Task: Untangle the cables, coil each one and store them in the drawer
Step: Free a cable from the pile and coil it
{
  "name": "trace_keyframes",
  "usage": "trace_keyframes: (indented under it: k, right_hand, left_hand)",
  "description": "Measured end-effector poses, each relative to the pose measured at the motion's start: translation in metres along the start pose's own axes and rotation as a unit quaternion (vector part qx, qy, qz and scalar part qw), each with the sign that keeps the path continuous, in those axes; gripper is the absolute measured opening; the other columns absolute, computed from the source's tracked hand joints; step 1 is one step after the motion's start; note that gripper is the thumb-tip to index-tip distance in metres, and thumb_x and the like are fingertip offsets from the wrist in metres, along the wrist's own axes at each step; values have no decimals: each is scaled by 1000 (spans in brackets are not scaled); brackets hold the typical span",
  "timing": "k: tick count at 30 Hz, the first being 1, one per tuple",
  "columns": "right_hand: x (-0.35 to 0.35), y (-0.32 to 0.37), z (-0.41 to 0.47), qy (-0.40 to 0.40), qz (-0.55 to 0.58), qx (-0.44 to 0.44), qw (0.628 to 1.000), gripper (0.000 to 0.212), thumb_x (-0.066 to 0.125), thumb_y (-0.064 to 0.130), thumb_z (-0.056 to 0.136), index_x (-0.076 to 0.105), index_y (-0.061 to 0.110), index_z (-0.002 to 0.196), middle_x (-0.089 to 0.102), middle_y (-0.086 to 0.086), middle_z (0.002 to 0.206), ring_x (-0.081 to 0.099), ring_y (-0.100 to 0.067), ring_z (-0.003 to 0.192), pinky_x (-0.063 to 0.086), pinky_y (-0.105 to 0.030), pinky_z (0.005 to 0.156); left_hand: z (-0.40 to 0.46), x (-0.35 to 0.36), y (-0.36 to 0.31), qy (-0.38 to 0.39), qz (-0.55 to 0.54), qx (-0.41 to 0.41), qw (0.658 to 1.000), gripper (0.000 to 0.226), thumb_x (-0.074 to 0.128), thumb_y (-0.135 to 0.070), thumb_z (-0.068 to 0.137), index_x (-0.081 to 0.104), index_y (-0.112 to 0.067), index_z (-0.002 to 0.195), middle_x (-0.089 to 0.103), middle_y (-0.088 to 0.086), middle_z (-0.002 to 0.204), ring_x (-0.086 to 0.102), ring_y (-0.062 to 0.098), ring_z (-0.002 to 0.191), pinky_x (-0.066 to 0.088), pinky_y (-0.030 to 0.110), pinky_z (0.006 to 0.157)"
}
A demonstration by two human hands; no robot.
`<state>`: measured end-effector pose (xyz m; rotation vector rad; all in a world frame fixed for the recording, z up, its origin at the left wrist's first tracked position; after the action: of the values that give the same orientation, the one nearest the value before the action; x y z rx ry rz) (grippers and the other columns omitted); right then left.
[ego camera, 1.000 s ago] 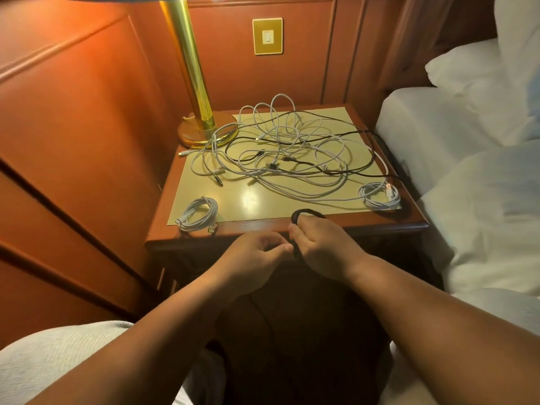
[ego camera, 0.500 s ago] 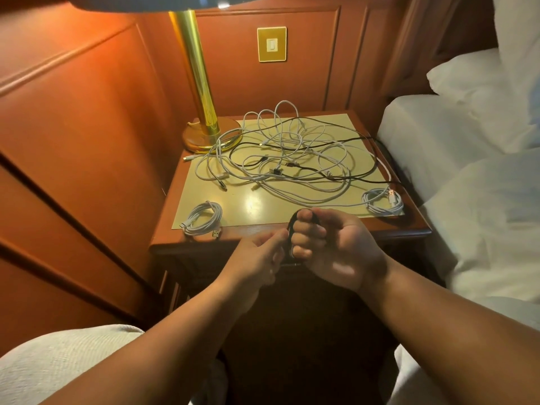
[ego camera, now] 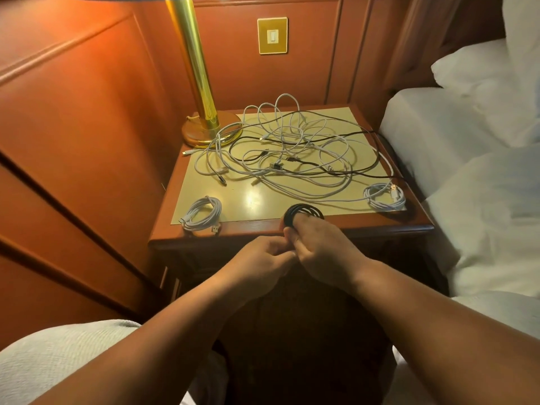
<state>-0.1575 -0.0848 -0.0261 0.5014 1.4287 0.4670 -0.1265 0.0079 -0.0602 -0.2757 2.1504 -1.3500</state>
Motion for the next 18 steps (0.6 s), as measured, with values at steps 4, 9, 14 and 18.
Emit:
trace_keyframes:
  k: [4, 9, 14, 18]
  right_hand:
    - [0, -4, -2, 24, -39, 28, 999, 25, 36, 31, 105, 53, 22, 88, 55, 6, 80, 51, -10, 72, 45, -36, 70]
    - [7, -2, -2, 98, 85, 84, 988, 38, 33, 21, 107, 50, 19, 73, 46, 4, 68, 43, -14, 63, 37, -41, 66]
    - [28, -12, -15, 166, 501, 210, 823, 44, 31, 38, 106, 51, 13, 77, 29, 2, 57, 25, -10, 44, 26, -23, 42]
    - [28, -6, -13, 173, 640, 181, 726, 44, 34, 36, 103, 41, 18, 63, 16, 1, 57, 16, -14, 47, 26, -22, 41]
  left_hand:
    - [-2, -21, -12, -65, 116, 47, 990, 13, 59, -38, 98, 71, -35, 92, 64, -23, 75, 59, -11, 73, 39, 16, 66]
    - [-5, -41, -13, -120, 47, 63, 990, 16, 69, -40, 90, 75, -27, 84, 73, -10, 81, 64, -2, 78, 43, 18, 68]
    - [-4, -46, -1, -148, -111, 58, 981, 22, 69, -34, 90, 74, -14, 96, 62, -16, 61, 55, -2, 55, 38, 15, 54]
    - [-2, -27, -3, -99, -239, 79, 963, 23, 58, -22, 98, 72, -5, 102, 60, -14, 60, 54, -1, 55, 41, 13, 52]
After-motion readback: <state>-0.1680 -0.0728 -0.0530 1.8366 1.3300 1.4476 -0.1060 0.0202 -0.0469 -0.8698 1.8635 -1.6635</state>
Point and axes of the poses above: each hand's wrist, its own z-axis towards the middle knuckle, its own x-axis out of the palm, y = z × x, the point moved 8 cm from there along z, towards the middle knuckle
